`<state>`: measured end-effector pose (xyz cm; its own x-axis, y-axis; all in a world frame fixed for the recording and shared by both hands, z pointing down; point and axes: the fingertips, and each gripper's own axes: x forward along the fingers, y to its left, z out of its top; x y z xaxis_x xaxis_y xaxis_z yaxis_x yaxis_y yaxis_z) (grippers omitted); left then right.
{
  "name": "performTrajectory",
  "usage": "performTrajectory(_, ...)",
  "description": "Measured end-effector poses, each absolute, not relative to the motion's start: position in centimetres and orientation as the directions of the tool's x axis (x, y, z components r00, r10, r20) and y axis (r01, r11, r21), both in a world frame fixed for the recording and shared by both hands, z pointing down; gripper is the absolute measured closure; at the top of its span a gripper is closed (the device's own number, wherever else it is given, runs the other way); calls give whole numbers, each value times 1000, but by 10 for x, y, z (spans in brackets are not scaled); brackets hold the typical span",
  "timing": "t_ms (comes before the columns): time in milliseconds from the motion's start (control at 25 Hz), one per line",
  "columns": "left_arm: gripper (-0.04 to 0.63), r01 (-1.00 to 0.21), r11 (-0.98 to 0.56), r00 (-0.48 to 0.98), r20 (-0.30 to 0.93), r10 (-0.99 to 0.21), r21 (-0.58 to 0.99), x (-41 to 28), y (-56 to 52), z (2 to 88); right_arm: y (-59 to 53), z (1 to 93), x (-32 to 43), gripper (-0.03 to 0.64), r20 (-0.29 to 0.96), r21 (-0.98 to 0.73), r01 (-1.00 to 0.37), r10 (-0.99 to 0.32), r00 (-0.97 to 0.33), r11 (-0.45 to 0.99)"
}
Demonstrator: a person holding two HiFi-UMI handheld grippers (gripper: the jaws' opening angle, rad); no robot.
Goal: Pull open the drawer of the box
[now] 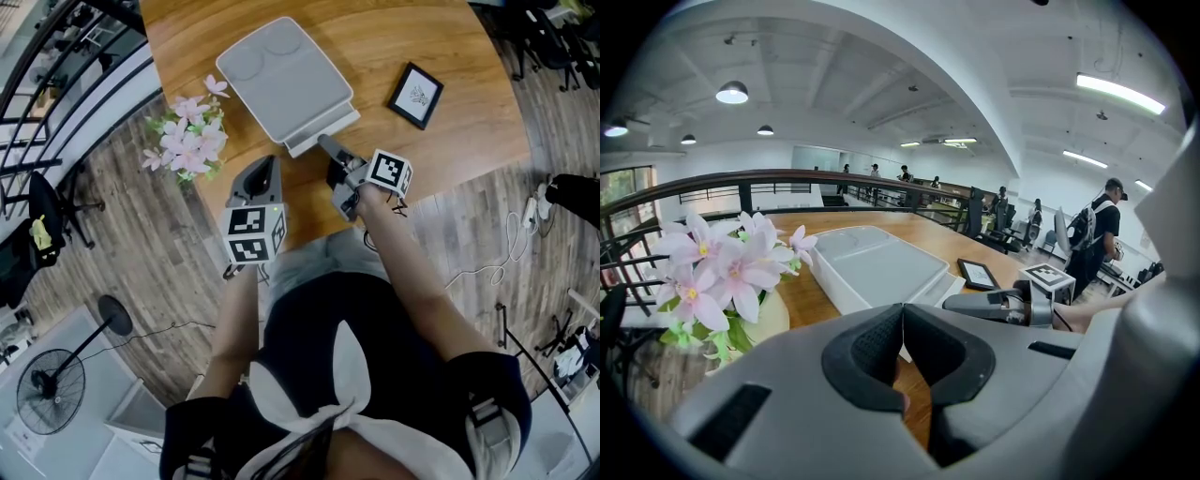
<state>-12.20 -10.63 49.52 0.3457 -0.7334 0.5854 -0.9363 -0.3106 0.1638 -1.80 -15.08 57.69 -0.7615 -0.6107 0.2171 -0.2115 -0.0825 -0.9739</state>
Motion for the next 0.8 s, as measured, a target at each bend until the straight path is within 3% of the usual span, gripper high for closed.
performTrajectory(800, 577, -942, -294, 330, 585, -741, 160, -118, -95, 494, -138, 576, -8, 466, 228, -973, -209, -602, -766, -104)
